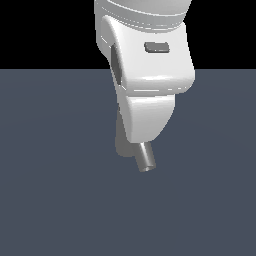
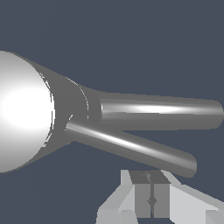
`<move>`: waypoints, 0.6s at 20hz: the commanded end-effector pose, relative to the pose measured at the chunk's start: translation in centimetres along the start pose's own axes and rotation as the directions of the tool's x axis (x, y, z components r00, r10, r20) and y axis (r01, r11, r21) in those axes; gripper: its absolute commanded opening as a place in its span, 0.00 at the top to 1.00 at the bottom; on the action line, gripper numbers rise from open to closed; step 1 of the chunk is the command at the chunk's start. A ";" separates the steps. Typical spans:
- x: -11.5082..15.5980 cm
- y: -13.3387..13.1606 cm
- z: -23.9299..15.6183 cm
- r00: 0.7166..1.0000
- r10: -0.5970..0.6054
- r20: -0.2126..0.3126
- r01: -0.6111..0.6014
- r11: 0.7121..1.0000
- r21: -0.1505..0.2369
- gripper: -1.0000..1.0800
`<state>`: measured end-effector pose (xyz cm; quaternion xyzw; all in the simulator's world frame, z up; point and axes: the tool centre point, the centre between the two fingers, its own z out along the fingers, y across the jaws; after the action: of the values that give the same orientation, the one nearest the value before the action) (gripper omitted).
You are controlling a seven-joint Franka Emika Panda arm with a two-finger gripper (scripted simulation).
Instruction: Turn on the faucet by rotating a designated handle.
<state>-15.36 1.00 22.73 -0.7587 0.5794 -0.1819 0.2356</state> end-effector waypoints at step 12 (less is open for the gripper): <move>5.4 1.2 0.0 1.000 0.017 -0.012 -0.017 1.000 -0.008 1.00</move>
<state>-14.87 -2.68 22.33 -0.7622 0.5757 -0.1793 0.2354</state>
